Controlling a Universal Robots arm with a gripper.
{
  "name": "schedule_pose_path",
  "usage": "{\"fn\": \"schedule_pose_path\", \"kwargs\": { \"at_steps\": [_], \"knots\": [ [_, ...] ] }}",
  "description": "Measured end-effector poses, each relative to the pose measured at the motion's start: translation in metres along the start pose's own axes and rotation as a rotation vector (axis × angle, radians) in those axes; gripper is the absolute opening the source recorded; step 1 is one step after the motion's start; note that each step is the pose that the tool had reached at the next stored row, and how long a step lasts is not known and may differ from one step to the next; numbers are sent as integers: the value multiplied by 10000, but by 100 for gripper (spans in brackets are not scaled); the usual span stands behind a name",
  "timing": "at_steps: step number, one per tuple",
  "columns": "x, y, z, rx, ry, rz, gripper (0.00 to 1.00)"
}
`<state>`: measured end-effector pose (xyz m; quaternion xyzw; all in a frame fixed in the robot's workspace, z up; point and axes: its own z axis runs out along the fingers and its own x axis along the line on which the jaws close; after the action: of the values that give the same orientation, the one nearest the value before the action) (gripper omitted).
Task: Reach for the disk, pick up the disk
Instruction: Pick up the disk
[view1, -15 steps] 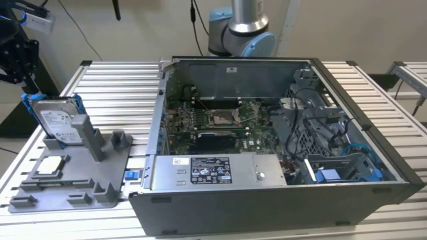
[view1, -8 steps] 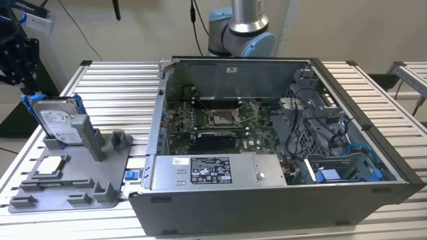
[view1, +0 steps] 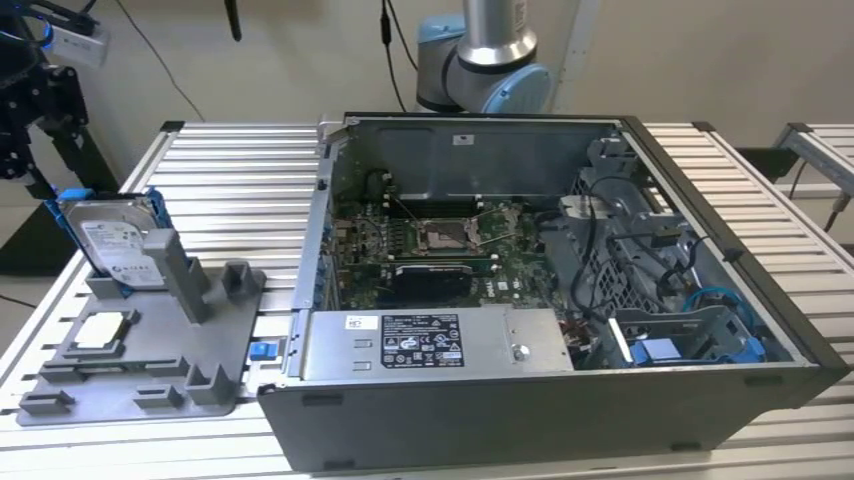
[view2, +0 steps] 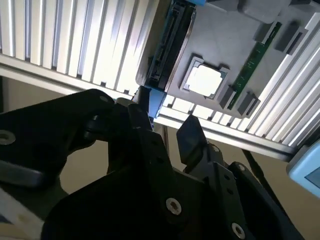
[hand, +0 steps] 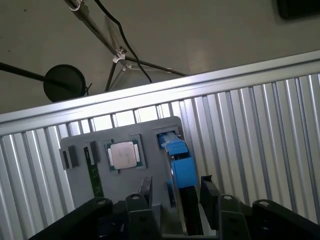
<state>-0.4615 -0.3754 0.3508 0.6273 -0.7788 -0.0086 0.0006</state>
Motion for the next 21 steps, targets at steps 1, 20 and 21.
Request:
{"fn": "schedule_pose_path", "kwargs": {
  "at_steps": [1, 20, 21],
  "knots": [
    [0, 0, 0, 0, 0, 0, 100],
    [-49, 15, 169, 21, 1, -703, 100],
    [-49, 15, 186, 21, 2, -756, 100]
  ]
}}
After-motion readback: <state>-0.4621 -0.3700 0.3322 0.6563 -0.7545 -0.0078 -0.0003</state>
